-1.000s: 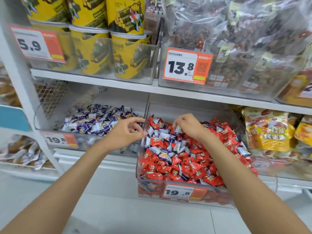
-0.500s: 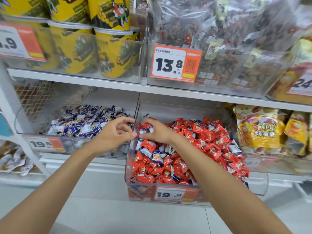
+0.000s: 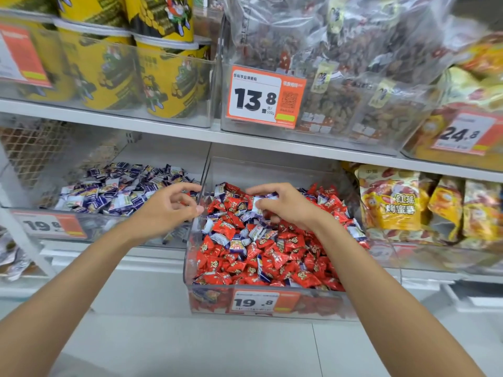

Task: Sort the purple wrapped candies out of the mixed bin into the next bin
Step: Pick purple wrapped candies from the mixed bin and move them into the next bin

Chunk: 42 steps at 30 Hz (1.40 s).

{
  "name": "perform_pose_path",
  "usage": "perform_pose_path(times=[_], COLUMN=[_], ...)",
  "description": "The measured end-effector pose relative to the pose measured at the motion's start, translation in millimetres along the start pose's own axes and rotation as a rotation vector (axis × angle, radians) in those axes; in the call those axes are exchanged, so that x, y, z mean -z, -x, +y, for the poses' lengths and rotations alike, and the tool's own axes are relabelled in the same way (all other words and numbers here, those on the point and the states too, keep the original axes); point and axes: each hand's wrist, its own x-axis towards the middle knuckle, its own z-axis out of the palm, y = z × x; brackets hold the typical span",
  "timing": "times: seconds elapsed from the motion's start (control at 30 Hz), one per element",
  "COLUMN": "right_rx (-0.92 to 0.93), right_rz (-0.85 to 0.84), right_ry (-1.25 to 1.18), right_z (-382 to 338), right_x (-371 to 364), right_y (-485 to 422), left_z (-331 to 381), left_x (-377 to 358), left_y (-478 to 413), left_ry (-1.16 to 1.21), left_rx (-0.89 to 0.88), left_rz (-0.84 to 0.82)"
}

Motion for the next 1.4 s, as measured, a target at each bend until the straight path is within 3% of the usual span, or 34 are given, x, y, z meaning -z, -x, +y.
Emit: perform_pose_path(times=[0.13, 0.2, 0.27, 0.37, 0.47, 0.6, 0.83, 1.03, 1.27, 1.4], right_rx=[0.037, 0.057, 0.087, 0.126, 0.109, 0.107, 0.106, 0.107, 0.105, 0.096], right_rz=[0.146, 0.187, 0.239, 0.320, 0.372, 0.454, 0.449, 0.468, 0.424, 0.413], right_ry=[0.070, 0.088, 0.074, 0.027, -0.035, -0.030, -0.094, -0.083, -0.076, -0.050], right_z=[-2.8, -2.6, -0.8, 5.2, 15.4, 24.4, 32.0, 32.3, 29.7, 26.1], right_x=[18.0, 28.2, 35.8, 42.5, 46.7, 54.5, 63.1, 64.9, 58.3, 54.6], right_y=[20.5, 31.3, 41.4, 55.5, 65.0, 73.8, 83.3, 86.4, 85.3, 88.2], left_z=[28.2, 46.9, 62.2, 65.2, 49.4, 41.0, 63.0, 67.4, 75.5, 81.8], left_x=[-3.9, -17.3, -41.9, -89.5, -117.3, -106.4, -78.5, -58.3, -56.9, -57.9], left_y=[3.5, 0.5, -9.9, -36.7, -55.1, -68.8, -64.9, -60.4, -48.9, -44.1], left_ry=[-0.219, -0.309, -0.376, -0.698, -0.910, -0.693, -0.282, -0.088, 0.301, 0.430], left_rx=[-0.166, -0.273, -0.262, -0.119, -0.077, -0.132, 0.050, 0.150, 0.237, 0.310], left_rz=[0.175, 0.159, -0.022, -0.349, -0.447, -0.369, -0.414, -0.352, -0.263, -0.295])
